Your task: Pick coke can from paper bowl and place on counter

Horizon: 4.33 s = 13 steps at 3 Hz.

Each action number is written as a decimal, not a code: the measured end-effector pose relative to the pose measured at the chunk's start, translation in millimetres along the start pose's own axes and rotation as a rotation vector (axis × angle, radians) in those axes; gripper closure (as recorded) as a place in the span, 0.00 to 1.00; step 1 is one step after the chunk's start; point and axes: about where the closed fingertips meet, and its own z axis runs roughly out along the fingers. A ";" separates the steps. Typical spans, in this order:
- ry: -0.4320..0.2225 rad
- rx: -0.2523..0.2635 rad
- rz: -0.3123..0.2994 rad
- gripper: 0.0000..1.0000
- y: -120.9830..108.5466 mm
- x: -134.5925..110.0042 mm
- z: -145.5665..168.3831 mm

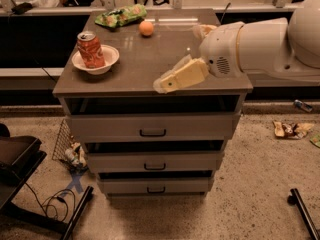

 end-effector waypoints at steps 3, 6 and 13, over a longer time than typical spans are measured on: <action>-0.029 0.061 -0.004 0.00 -29.5 -24.2 94.4; -0.256 -0.103 0.120 0.00 -5.7 -59.2 278.8; -0.351 -0.143 0.123 1.00 -46.3 -122.6 280.9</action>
Offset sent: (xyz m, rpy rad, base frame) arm 0.0819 0.0785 -0.0013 0.0107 -0.0779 -0.0722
